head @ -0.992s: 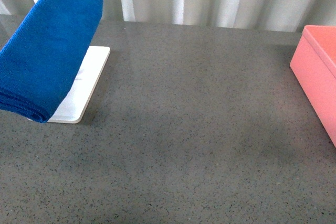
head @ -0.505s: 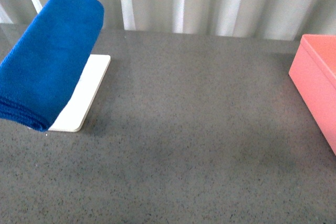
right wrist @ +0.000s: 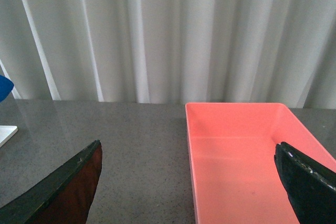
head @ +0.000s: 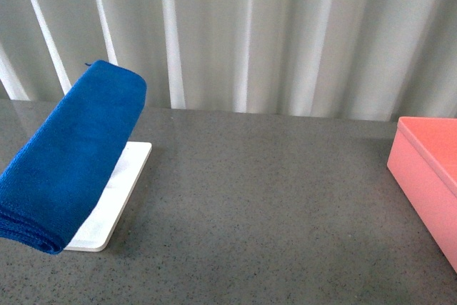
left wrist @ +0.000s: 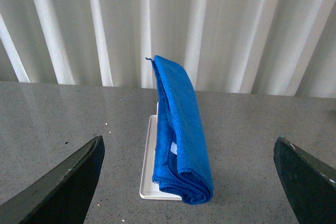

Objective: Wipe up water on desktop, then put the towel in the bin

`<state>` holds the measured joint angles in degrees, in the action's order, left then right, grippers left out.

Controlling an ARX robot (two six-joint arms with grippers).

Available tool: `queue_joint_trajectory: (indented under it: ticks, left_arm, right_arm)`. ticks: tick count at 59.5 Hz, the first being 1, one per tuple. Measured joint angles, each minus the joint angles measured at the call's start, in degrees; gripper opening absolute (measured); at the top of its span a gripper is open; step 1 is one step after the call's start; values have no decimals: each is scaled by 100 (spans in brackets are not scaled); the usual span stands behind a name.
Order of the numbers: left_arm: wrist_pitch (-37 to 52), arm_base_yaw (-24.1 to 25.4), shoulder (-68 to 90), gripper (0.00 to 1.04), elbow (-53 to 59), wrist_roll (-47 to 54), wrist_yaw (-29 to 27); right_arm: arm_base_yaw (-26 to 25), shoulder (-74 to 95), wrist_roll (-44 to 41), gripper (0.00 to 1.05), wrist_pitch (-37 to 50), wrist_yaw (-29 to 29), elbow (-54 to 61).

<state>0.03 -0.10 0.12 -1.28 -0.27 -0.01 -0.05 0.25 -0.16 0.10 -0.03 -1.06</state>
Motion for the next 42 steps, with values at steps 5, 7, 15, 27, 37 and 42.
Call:
queue_joint_trajectory:
  ticks: [5,7,15,27,37,42]
  left_arm:
    - [0,0,0,98,0,2,0]
    - [0,0,0,98,0,2,0]
    - [-839,-358,704,98,-334,-887,-1375]
    - [1152,85,3451,98,-973,-1346,-468]
    - [1932,428,6078,98,-2813,-535,994]
    - [1661,455,7204,98,-3777,-201,1338]
  right_arm:
    - [-2,0,0,98,0,0,0]
    - [0,0,0,98,0,0,0]
    - [0,0,0,98,0,0,0]
    - [0,-2,2,98,0,0,0]
    - [0,-2,2,98,0,-2,0]
    - [0,-2,2,98,0,0,0]
